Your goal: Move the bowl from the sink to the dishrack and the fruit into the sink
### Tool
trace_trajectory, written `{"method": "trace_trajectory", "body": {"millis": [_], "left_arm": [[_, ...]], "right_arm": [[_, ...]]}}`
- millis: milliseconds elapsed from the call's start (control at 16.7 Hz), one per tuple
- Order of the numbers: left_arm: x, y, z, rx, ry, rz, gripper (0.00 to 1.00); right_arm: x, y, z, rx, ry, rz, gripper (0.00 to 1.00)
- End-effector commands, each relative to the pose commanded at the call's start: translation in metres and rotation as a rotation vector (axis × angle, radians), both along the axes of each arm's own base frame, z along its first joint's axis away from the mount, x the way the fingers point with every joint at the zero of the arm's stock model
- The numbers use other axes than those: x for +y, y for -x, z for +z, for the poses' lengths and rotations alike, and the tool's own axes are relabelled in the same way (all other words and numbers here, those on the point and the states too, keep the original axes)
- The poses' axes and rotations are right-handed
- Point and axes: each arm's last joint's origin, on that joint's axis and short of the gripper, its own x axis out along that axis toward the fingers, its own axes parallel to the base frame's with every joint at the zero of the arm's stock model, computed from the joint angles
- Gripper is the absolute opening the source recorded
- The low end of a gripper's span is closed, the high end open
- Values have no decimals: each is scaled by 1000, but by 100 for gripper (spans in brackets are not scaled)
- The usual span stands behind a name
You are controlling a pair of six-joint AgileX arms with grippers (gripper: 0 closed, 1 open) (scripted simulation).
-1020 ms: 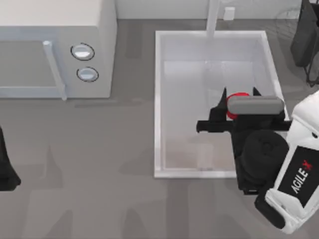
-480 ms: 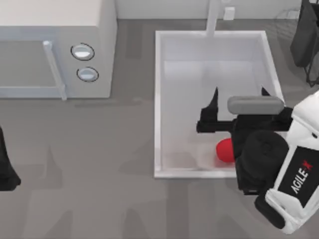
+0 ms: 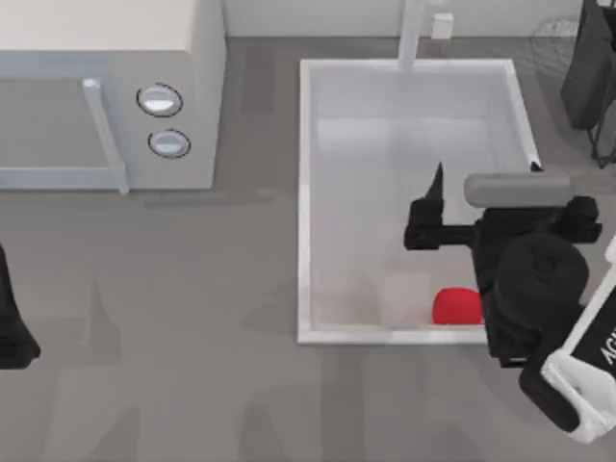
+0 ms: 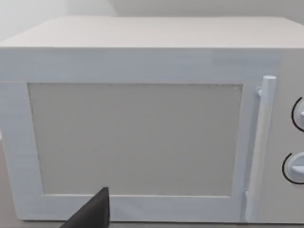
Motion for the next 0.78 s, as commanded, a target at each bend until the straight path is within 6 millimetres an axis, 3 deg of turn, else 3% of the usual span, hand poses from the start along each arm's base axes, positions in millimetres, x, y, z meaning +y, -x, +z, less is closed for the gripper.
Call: {"method": "trace_trajectory", "body": {"millis": [180,360,600,780], "left_arm": [[0,0,0,0,0,0,100],[0,0,0,0,0,0,100],[0,0,0,0,0,0,100],[0,0,0,0,0,0,100]], "right_arm": [[-37,3,22,74,37,-24,100],[-80,21,50,146,54,-53,100],[-129,70,84,173,32,-75,100],[-150,110,92,140,6,-70,100]]}}
